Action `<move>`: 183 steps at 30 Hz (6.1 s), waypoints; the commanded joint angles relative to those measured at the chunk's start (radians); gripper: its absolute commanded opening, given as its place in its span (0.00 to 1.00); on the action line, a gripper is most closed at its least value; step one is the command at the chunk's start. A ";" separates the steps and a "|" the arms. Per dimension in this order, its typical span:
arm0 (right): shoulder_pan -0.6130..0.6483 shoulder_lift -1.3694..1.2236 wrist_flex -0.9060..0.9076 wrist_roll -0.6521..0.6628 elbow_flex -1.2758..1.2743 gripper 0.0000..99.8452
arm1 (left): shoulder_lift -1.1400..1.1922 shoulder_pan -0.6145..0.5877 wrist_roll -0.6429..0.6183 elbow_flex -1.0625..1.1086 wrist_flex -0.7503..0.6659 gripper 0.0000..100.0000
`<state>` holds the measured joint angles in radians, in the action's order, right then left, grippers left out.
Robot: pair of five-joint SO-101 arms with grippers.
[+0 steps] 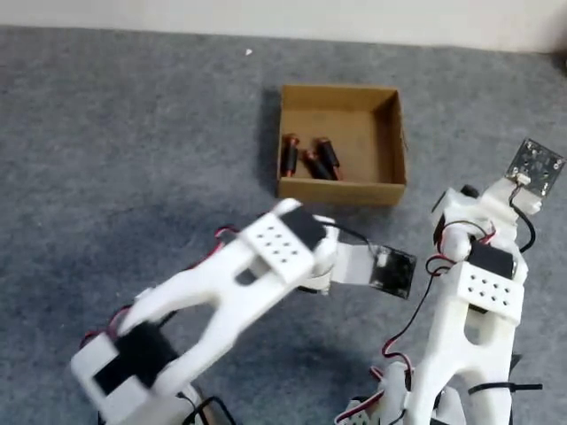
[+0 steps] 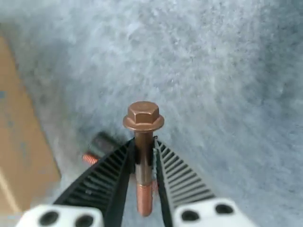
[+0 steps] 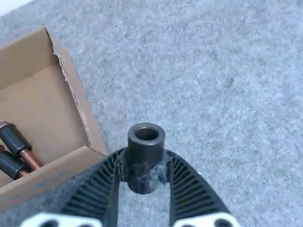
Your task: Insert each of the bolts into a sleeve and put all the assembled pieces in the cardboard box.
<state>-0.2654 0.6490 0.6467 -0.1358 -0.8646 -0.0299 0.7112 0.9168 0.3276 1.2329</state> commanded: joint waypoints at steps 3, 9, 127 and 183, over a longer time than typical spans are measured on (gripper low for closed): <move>0.035 0.033 -0.030 -0.012 0.002 0.01 | -0.297 -0.107 -0.147 0.110 0.002 0.01; 0.150 0.059 0.044 -0.006 -0.010 0.01 | -0.549 -0.166 -0.305 0.248 0.002 0.01; 0.932 1.187 -0.262 0.384 -0.905 0.01 | -1.776 -0.183 -1.370 1.142 -0.916 0.01; 0.898 1.187 -0.242 0.431 -0.905 0.01 | -1.774 -0.209 -1.074 1.043 -0.399 0.19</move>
<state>0.6552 1.8151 0.4166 0.2892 -1.6732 -1.8067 0.5240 -0.1695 1.4538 0.7833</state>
